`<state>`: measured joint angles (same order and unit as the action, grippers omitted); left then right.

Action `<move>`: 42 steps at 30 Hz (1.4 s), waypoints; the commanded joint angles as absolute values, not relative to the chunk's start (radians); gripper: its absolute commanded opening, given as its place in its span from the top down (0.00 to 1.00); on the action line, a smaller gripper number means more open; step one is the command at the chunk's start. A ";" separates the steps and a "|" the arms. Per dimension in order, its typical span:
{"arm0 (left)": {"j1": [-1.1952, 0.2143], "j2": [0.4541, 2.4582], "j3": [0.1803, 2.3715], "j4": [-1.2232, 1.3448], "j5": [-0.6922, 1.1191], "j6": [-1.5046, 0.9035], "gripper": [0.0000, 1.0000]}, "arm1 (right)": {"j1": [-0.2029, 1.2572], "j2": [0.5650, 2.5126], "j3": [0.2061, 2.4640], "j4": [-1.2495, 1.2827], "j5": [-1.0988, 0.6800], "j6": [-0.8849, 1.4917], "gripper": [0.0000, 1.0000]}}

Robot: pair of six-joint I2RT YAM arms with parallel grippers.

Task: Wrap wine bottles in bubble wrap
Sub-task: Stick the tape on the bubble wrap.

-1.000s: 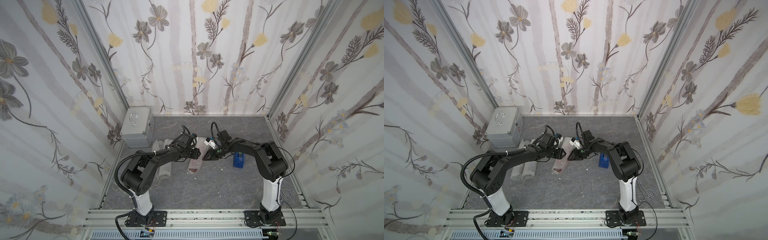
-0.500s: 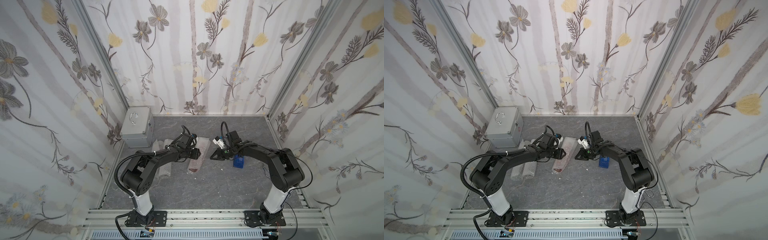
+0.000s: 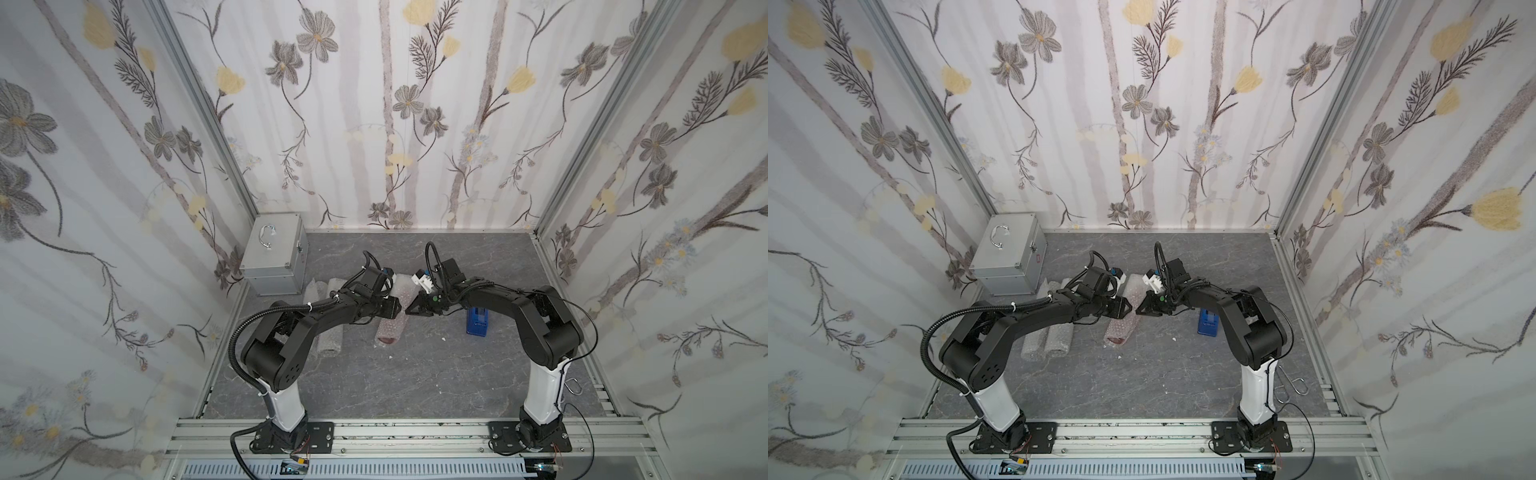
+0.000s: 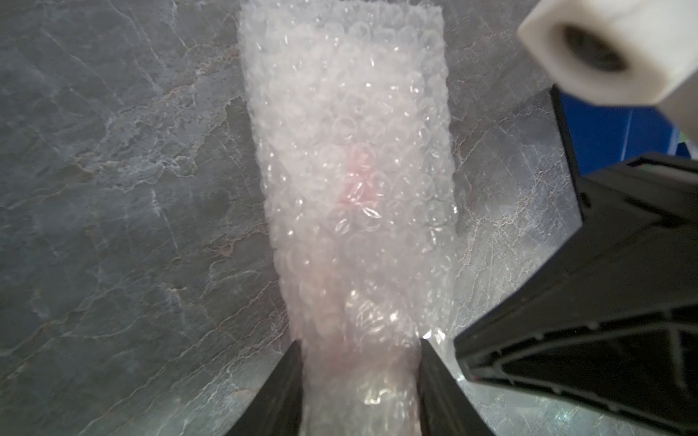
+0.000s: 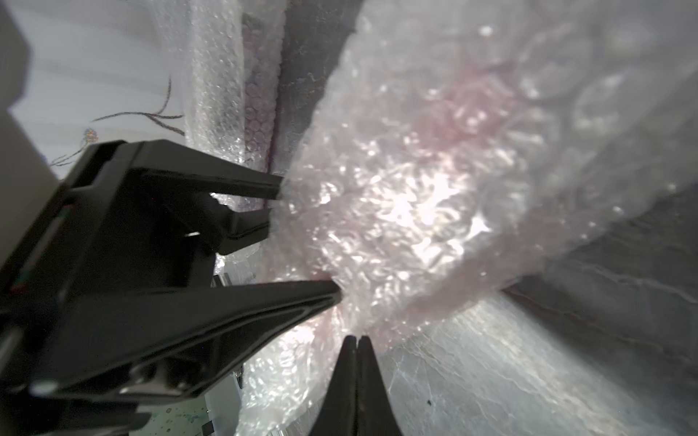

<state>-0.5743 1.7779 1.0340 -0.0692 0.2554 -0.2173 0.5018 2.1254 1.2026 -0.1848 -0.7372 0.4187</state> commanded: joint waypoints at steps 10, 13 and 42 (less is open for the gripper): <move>-0.576 1.779 1.031 -0.114 0.236 -0.230 0.53 | 0.507 2.207 1.235 -0.083 -0.735 0.471 1.00; -0.576 1.779 1.029 -0.112 0.237 -0.233 0.53 | 0.511 2.212 1.240 -0.090 -0.738 0.469 1.00; -0.583 1.780 1.025 -0.105 0.231 -0.236 0.53 | 0.545 2.155 1.227 -0.178 -0.673 0.419 1.00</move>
